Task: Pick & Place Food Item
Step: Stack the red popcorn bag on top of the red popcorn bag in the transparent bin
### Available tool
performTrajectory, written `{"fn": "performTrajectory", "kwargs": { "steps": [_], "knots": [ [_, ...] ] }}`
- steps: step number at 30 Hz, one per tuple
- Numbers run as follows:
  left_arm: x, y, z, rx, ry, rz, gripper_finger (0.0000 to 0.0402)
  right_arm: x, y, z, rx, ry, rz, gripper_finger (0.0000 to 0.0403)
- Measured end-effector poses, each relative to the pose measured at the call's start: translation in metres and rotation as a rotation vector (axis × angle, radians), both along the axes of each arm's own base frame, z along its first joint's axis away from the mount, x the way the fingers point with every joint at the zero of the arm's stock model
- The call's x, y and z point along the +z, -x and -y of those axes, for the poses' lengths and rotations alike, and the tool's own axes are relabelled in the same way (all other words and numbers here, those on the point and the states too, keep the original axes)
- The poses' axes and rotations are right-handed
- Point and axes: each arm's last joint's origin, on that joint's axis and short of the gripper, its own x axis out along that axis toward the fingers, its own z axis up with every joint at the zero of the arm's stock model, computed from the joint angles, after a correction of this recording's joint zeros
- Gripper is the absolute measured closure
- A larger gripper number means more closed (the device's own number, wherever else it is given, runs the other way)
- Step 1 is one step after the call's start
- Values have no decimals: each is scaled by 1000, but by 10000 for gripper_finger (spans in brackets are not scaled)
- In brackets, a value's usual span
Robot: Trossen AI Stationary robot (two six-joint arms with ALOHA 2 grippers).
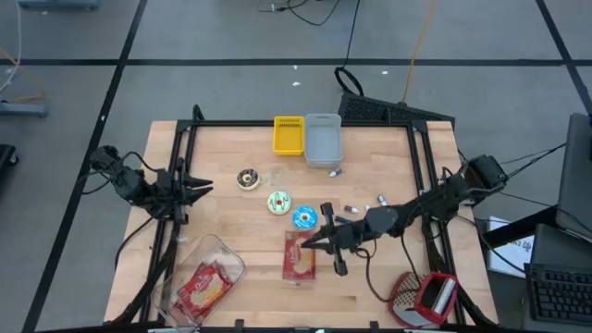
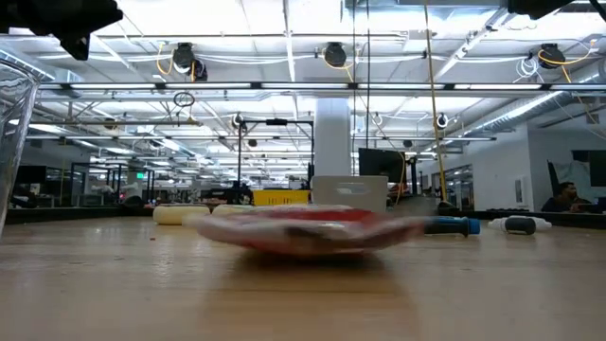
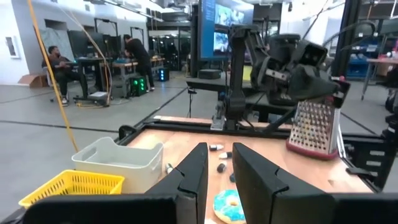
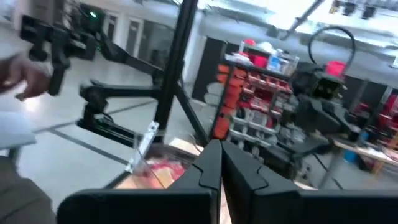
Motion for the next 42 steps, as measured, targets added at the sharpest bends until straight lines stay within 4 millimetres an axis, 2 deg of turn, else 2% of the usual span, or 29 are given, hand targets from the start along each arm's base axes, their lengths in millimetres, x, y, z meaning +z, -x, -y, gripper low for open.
{"fn": "performTrajectory", "kwargs": {
  "steps": [5,10,14,19,23,27,32,38,42],
  "knots": [
    [0,0,0,-4,6,0,327,-12,-2,3,36,-7,-130,403],
    [0,0,0,-4,8,0,327,-32,-4,-10,38,-61,-260,385],
    [0,0,0,-4,8,0,327,-54,-7,-19,25,-17,-403,318],
    [0,0,0,-5,8,0,327,-95,0,-26,-10,208,-630,204],
    [-1,0,0,-4,8,-1,327,-116,8,-38,-79,391,-677,151],
    [-1,0,0,-4,8,-1,327,-122,6,-49,-112,526,-638,142],
    [-1,0,0,-5,8,-1,327,-127,1,-55,-61,557,-682,150],
    [-1,0,0,-5,8,-1,327,-137,-12,-66,26,472,-725,153],
    [-1,0,0,-5,8,-1,327,-149,-19,-61,6,437,-771,154]
  ]
}}
